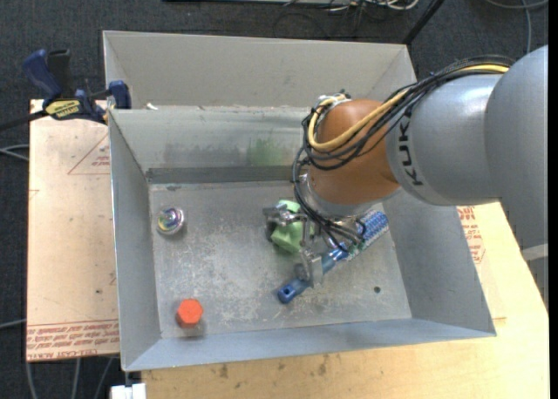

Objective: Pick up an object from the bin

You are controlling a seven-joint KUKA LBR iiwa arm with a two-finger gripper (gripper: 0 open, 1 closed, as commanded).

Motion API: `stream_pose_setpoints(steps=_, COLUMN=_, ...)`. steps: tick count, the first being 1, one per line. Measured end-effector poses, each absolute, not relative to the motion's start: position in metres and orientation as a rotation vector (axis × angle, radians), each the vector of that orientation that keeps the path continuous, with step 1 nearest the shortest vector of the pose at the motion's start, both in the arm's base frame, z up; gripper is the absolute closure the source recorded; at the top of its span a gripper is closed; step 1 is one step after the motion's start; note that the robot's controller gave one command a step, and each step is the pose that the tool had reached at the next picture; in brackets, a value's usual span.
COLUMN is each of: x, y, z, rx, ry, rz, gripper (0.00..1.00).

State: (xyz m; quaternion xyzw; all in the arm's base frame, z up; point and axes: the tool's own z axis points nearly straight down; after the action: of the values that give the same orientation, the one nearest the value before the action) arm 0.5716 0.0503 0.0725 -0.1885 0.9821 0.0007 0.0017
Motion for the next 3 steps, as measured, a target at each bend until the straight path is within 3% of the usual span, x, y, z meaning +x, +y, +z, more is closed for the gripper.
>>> stream_pose_setpoints(steps=1, x=0.493, y=0.052, z=0.092, rx=-1.061, ry=2.957, rz=0.003, gripper=0.0)
stream_pose_setpoints(steps=2, x=0.5, y=0.098, z=0.125, rx=-0.848, ry=3.021, rz=0.004, gripper=0.0)
stream_pose_setpoints(steps=3, x=0.488, y=0.197, z=0.126, rx=-0.994, ry=2.976, rz=0.009, gripper=0.0)
